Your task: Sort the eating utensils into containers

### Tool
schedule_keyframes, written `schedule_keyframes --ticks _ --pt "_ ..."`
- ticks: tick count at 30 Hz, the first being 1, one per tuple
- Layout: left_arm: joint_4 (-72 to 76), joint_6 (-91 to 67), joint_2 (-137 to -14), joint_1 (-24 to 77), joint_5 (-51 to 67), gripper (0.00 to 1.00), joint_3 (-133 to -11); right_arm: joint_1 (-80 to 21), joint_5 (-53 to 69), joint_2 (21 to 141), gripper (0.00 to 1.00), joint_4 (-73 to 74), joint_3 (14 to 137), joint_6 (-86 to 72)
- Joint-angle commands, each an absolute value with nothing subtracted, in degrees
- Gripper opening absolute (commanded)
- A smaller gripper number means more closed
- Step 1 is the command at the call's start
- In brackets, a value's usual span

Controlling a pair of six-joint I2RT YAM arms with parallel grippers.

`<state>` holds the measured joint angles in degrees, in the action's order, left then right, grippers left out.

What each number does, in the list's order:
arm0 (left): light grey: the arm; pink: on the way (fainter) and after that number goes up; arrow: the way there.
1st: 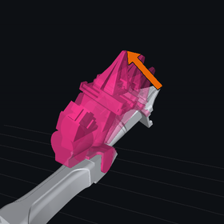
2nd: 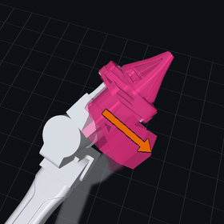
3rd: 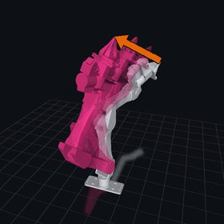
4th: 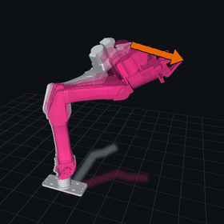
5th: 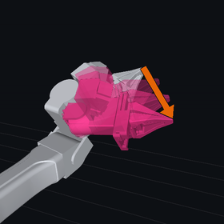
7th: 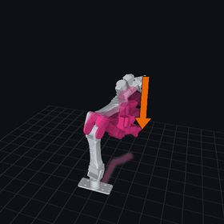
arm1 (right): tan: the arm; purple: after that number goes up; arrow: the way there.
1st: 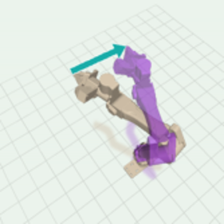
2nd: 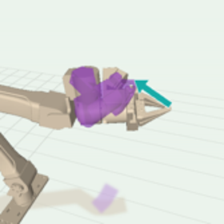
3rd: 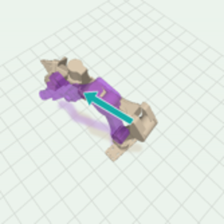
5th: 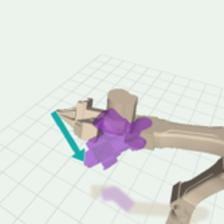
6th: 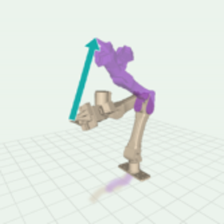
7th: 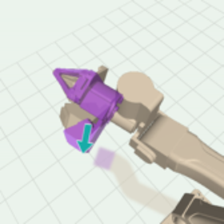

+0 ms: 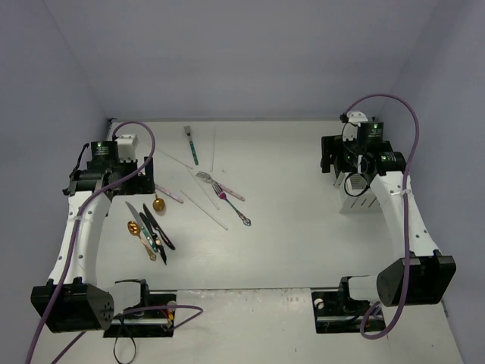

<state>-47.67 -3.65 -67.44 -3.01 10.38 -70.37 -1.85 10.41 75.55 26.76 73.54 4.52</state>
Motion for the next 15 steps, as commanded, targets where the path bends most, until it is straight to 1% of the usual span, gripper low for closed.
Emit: schedule_keyframes --ticks 1,7,9,12,15 --pt "-45.3 -4.0 -65.7 -3.0 9.8 0.97 -71.0 -1.6 9.8 75.4 1.00 24.0 74.0 3.9" --pt "-45.3 -3.9 -65.4 -3.0 9.3 0.97 -70.7 -1.9 10.8 76.4 1.00 24.1 74.6 3.9" --pt "-45.3 -3.8 -65.4 -3.0 9.1 0.97 -70.6 -3.6 10.9 77.4 1.00 24.1 75.7 4.1" --pt "-45.2 -3.8 -65.7 -3.0 8.1 0.97 -70.7 -9.9 7.5 79.8 1.00 24.2 78.2 4.6" --pt "-45.5 -4.2 -66.3 -3.1 6.2 0.97 -71.1 -17.0 4.8 85.0 0.98 24.8 81.1 5.4"
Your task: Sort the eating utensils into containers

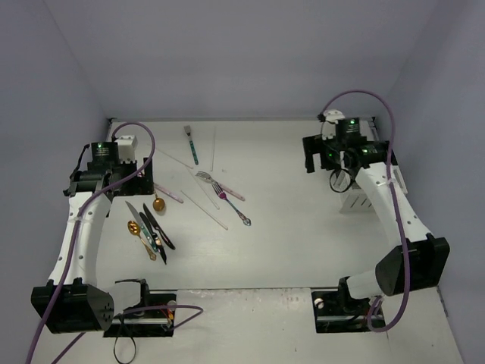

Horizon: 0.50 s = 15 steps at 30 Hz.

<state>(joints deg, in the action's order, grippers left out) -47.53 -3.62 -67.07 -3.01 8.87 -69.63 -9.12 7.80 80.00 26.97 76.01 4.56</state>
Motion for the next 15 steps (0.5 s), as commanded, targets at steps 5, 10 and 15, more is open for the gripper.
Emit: schedule_keyframes --ticks 5,10,15 --pt "-45.5 -5.3 -66.0 -3.2 3.7 0.97 -71.1 -26.2 6.5 96.5 0.90 29.5 89.8 5.8" --pt "-45.6 -6.1 -65.9 -3.3 0.6 0.97 -70.4 -33.0 9.4 107.3 0.74 33.2 97.2 5.3" --pt "-45.4 -6.2 -66.6 -3.3 -1.4 0.97 -70.3 -39.3 10.4 113.6 0.55 35.2 100.2 5.3"
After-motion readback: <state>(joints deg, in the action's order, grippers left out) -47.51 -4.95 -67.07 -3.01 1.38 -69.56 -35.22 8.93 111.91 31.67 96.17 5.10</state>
